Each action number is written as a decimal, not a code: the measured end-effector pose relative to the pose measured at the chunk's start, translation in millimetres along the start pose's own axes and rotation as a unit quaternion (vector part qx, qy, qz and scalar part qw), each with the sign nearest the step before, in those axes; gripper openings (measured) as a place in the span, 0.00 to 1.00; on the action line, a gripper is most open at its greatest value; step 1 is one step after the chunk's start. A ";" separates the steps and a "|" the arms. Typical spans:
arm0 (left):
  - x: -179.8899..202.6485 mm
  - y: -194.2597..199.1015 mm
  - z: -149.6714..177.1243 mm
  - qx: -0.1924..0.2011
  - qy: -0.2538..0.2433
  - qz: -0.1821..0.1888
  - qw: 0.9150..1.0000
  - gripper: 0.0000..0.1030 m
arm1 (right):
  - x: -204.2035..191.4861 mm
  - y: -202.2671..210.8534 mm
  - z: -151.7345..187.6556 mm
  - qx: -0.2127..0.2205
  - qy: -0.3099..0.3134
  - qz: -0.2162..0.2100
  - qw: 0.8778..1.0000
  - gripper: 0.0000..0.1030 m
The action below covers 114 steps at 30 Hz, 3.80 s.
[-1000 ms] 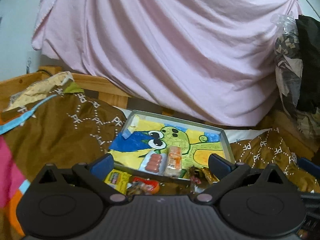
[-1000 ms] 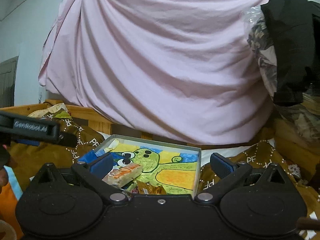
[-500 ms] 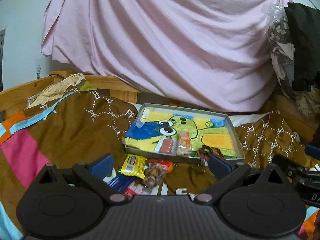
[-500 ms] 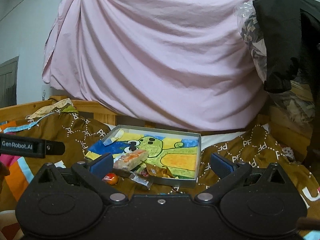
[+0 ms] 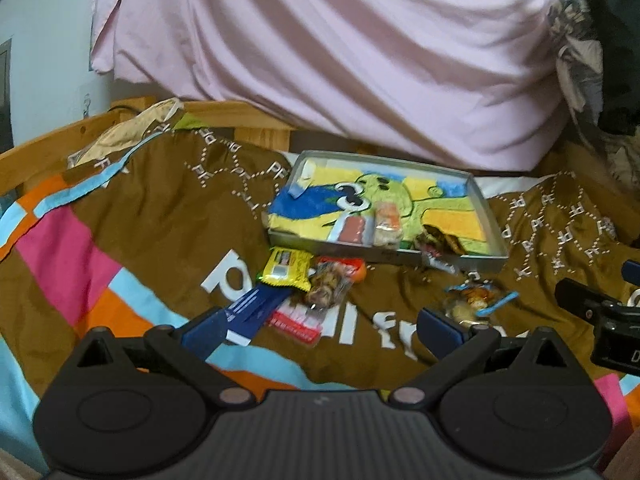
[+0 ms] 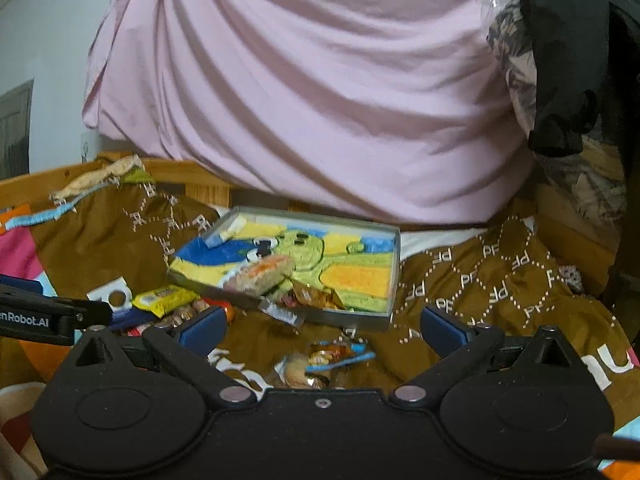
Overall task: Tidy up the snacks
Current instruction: 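Move both tools back over the snacks left on the blanket, then lower the right tool onto the blue-edged snack packet while the left tool nears the round cookie packet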
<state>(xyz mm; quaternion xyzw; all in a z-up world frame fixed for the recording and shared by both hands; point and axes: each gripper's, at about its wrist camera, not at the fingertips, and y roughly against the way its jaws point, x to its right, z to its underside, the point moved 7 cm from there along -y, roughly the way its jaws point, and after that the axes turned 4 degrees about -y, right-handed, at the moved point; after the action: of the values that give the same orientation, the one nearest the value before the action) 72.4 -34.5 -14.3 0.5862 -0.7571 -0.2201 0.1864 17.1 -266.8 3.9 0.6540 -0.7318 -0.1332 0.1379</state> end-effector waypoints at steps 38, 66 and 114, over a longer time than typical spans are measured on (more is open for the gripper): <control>4.2 -49.6 13.0 -0.088 0.017 0.030 0.996 1.00 | 18.6 -48.4 20.0 -0.134 -0.063 -0.021 0.989 0.99; 112.4 -136.2 21.0 -0.058 -0.089 0.206 0.973 1.00 | 39.2 -215.5 40.2 -0.250 -0.039 -0.061 0.966 0.84; 143.0 -174.0 21.6 -0.100 -0.099 0.250 0.958 0.89 | 93.5 -201.0 44.0 -0.296 -0.060 -0.079 0.950 0.27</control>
<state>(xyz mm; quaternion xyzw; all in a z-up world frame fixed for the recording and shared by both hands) 166.1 -208.3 -124.9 0.3323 -0.8682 -0.2979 0.2169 175.6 -381.0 -109.7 0.6303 -0.6122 -0.3938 0.2699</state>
